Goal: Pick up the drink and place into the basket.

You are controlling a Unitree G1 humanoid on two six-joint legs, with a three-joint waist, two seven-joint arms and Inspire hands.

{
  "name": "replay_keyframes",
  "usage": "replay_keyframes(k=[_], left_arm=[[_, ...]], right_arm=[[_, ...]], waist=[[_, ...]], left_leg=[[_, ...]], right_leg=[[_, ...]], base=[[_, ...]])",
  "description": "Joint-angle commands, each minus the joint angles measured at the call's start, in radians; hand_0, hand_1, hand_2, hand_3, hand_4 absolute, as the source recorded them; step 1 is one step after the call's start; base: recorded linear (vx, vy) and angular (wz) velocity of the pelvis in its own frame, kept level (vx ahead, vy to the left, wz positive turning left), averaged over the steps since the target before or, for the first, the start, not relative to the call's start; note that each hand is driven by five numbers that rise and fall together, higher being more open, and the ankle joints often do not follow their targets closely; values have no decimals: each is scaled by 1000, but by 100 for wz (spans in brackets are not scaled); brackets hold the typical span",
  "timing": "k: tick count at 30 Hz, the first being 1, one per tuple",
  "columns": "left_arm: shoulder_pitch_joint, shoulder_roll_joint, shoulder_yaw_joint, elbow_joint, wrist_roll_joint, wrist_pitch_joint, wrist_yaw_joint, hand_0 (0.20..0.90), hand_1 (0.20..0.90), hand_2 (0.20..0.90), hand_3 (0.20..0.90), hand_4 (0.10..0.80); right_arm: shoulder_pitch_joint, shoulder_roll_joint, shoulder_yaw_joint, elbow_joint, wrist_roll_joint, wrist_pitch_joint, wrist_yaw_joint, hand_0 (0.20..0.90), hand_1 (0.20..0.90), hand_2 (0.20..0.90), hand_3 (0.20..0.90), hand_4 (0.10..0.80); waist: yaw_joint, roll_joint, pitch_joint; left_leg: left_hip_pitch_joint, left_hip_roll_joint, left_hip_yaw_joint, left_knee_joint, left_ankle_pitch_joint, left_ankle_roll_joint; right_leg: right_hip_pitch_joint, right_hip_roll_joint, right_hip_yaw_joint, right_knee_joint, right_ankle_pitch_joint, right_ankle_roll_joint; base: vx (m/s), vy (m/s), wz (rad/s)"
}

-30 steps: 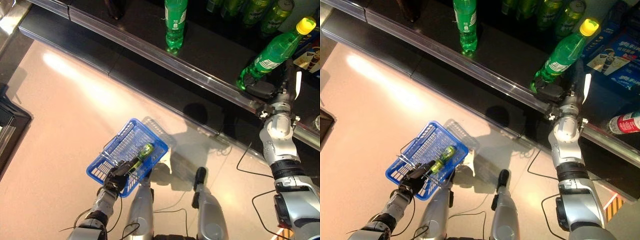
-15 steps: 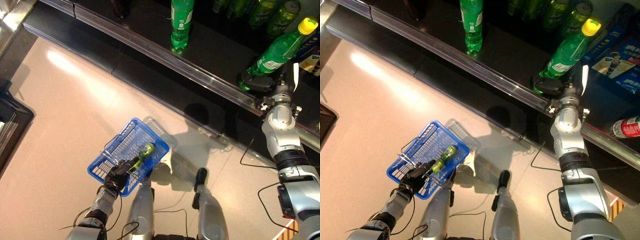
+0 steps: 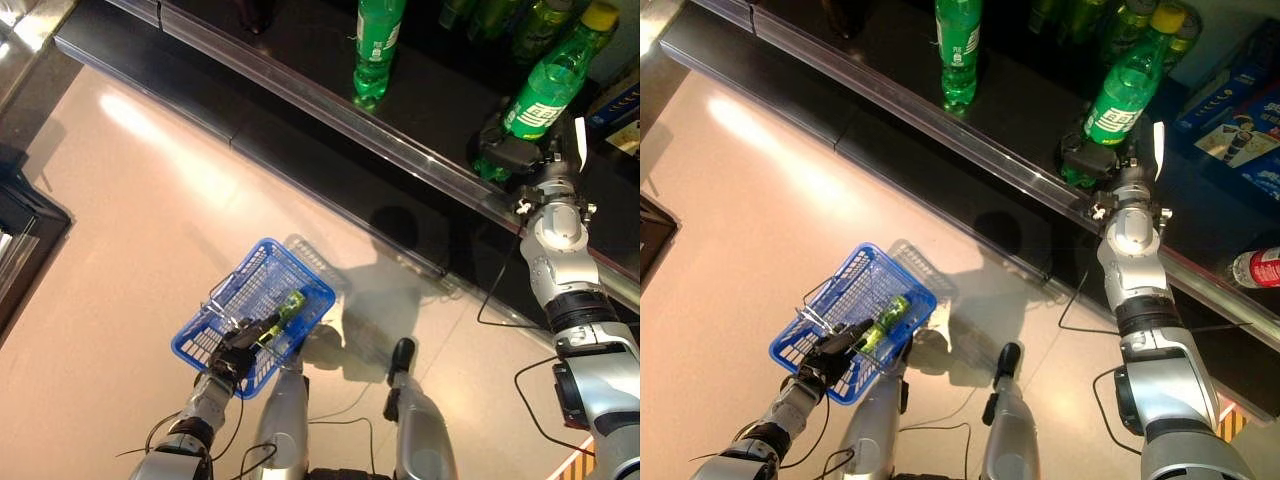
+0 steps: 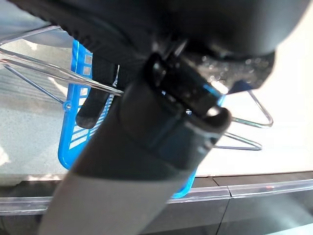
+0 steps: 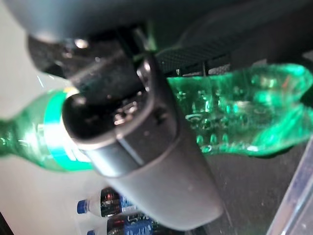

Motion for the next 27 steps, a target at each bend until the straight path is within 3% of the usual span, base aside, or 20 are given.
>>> replay_keyframes(k=[1, 14, 27], left_arm=[[72, 86, -36, -15, 34, -43, -54, 300, 300, 300, 200, 100], [105, 75, -24, -18, 57, -51, -63, 300, 300, 300, 200, 100], [172, 70, 38, -31, 109, -46, -68, 300, 300, 300, 200, 100]], right_arm=[[-71, -59, 7, -42, 21, -105, -1, 300, 300, 300, 200, 100], [-10, -57, -12, -89, 4, -114, 11, 300, 300, 300, 200, 100], [151, -27, -56, -213, -49, -102, 30, 300, 300, 300, 200, 100]], waist=[[4, -21, -99], [-7, -33, -148], [-22, -59, -262]], left_leg=[[32, 3, 59, -16, -24, 58], [111, 8, 88, -88, -21, 54], [218, 5, 142, -192, -7, 49]], right_leg=[[-7, -52, 13, 42, -41, -10], [60, -42, 16, -30, -22, 0], [151, -45, 5, -152, 51, 40]], base=[[0, 0, 0], [14, 1, 2], [56, 8, -5]])
